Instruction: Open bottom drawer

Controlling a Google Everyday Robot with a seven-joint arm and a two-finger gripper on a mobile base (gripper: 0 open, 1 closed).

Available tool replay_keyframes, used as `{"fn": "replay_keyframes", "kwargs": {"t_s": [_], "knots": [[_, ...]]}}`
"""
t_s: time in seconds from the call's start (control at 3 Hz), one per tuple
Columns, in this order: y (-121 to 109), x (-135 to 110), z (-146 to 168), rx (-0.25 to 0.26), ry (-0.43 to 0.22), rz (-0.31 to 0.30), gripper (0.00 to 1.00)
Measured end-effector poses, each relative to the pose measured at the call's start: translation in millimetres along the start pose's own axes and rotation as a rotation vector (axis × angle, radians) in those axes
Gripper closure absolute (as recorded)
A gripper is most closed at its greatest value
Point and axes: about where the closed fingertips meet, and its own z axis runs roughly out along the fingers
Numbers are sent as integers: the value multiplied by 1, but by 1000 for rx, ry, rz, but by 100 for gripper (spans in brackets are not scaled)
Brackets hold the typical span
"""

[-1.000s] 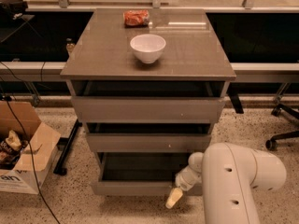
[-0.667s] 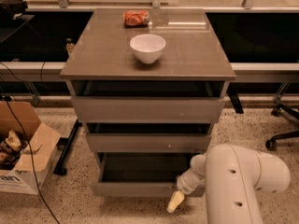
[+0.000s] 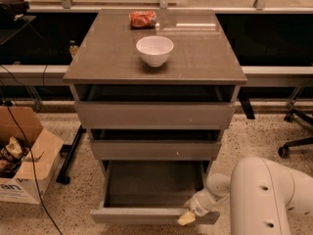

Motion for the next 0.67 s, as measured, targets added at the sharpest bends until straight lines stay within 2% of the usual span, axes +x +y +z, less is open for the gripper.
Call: {"fn": "replay_keyframes", "kwargs": {"t_s": [0.33,0.67], "knots": [[22,11,8,-15,-19,66,47],[21,10,8,-15,-19,66,23]]}}
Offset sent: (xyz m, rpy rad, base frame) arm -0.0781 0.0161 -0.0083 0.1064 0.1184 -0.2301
